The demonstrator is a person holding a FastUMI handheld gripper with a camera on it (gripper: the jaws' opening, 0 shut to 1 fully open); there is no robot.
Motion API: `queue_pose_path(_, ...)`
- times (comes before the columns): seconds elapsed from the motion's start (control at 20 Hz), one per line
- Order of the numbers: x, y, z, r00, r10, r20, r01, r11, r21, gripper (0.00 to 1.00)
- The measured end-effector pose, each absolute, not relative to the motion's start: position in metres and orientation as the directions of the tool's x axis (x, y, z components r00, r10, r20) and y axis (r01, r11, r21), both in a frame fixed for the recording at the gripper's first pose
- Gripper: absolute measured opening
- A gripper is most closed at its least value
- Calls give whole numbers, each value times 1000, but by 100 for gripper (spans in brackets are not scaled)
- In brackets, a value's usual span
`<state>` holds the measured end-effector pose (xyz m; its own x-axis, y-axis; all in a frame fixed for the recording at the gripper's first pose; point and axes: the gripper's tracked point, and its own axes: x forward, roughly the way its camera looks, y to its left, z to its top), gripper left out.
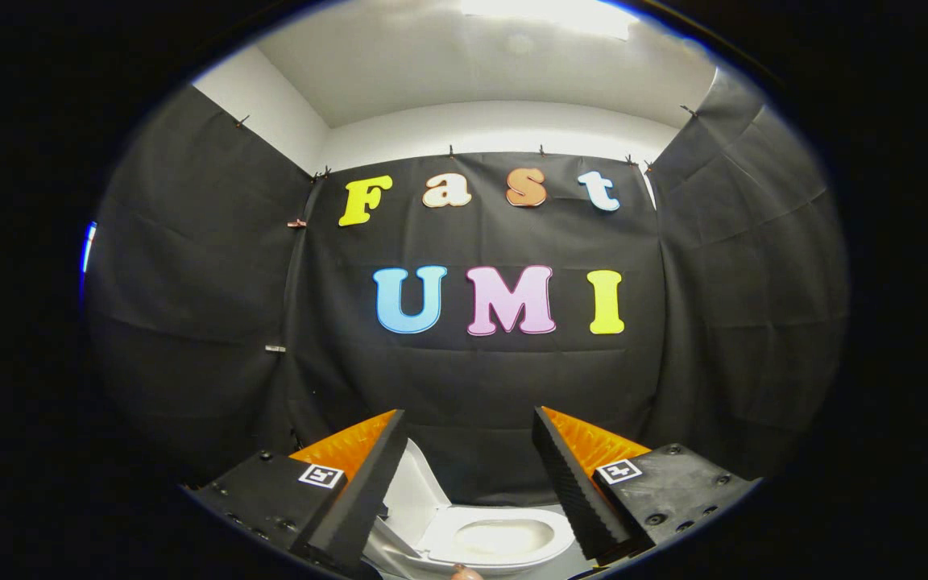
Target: Open the toilet lid.
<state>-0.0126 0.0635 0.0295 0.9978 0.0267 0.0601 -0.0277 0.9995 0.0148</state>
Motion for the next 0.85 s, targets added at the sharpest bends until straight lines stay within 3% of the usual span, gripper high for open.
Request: queue_pose_path(0.85, -14, 57, 31, 999, 16, 50, -17, 1000, 20, 98)
